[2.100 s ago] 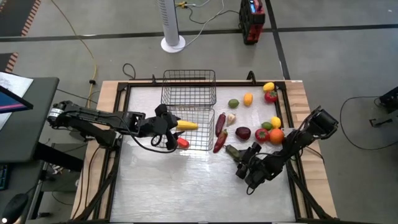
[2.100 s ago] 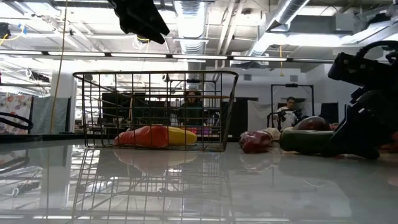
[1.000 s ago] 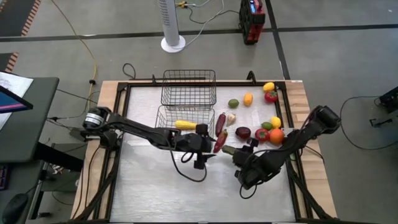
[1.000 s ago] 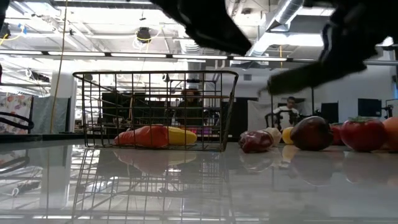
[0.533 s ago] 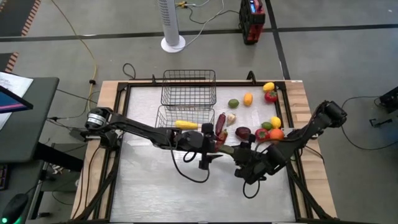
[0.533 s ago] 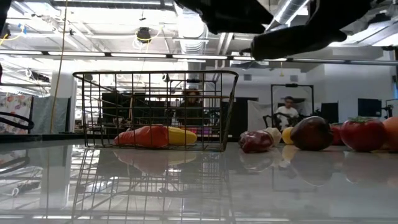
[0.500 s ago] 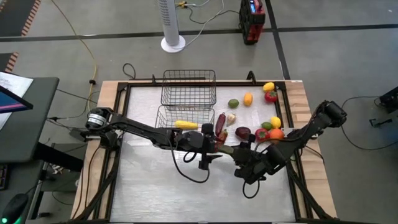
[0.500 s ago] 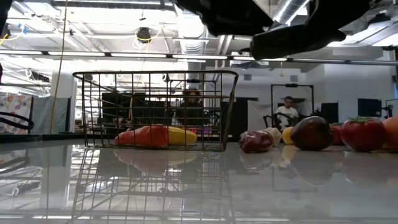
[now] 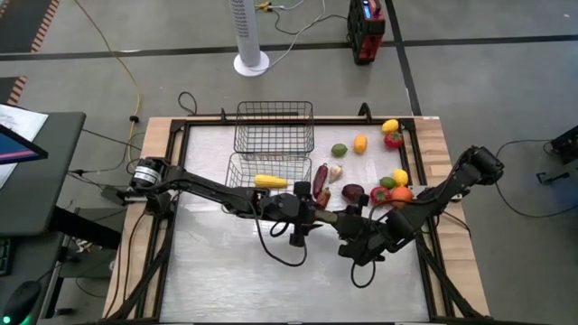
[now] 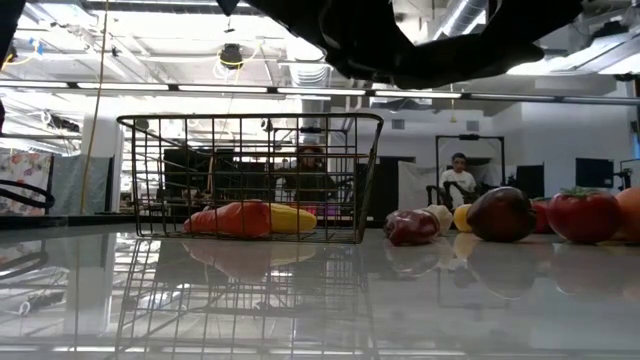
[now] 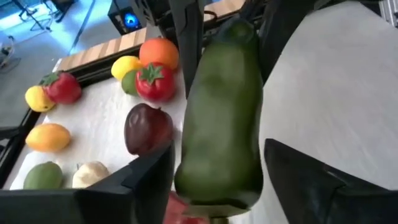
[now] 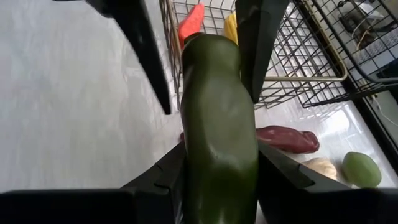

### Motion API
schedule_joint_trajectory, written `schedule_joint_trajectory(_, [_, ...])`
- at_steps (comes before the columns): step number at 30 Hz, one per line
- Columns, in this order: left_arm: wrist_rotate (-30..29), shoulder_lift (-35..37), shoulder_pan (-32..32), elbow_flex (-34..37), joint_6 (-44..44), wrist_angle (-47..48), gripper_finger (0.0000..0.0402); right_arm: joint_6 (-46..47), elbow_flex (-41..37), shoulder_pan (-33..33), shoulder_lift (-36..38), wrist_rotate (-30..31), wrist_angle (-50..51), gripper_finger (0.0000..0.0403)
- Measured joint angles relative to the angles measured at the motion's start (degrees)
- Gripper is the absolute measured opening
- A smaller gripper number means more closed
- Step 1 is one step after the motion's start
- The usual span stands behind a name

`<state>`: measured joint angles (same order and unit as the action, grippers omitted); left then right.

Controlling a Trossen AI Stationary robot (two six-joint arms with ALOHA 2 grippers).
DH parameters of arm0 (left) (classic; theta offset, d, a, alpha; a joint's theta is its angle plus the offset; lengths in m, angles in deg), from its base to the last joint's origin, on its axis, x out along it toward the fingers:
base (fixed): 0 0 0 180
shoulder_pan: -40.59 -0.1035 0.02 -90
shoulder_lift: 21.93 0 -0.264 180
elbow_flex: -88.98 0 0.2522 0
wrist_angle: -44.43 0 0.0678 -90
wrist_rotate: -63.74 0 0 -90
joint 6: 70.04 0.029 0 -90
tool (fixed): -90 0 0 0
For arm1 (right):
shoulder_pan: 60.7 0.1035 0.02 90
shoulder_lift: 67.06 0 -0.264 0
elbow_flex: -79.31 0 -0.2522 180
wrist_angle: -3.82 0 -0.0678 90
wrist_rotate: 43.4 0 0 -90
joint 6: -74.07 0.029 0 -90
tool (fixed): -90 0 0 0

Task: Sort produce into baskets
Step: Put the green chili pepper into the bottom wire basket

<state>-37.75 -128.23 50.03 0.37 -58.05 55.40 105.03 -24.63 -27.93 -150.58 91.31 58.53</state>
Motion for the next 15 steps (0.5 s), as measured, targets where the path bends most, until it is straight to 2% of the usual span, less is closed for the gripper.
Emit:
schedule_joint_trajectory(4, [-0.23, 0.0, -0.05, 0.0, 0.06, -0.8, 0.0171, 0.02, 0.0, -0.73, 0.0, -0.15, -0.79, 0.0179])
schedule_joint_trajectory(8, [-0.25, 0.0, -0.04, 0.0, 0.06, -0.91, 0.0131, 0.04, 0.0, -1.11, -0.02, -0.23, -1.45, 0.0208])
schedule_joint_trajectory(11, [-0.07, 0.02, -0.04, 0.0, -0.2, -0.76, 0.0129, -0.16, 0.0, -1.09, -0.02, -0.78, -2.78, 0.0242])
schedule_joint_trajectory(15, [-0.25, 0.06, -0.04, 0.0, -0.29, -0.23, 0.0148, -0.85, 0.39, -1.05, 0.41, -1.12, -3.55, 0.0277])
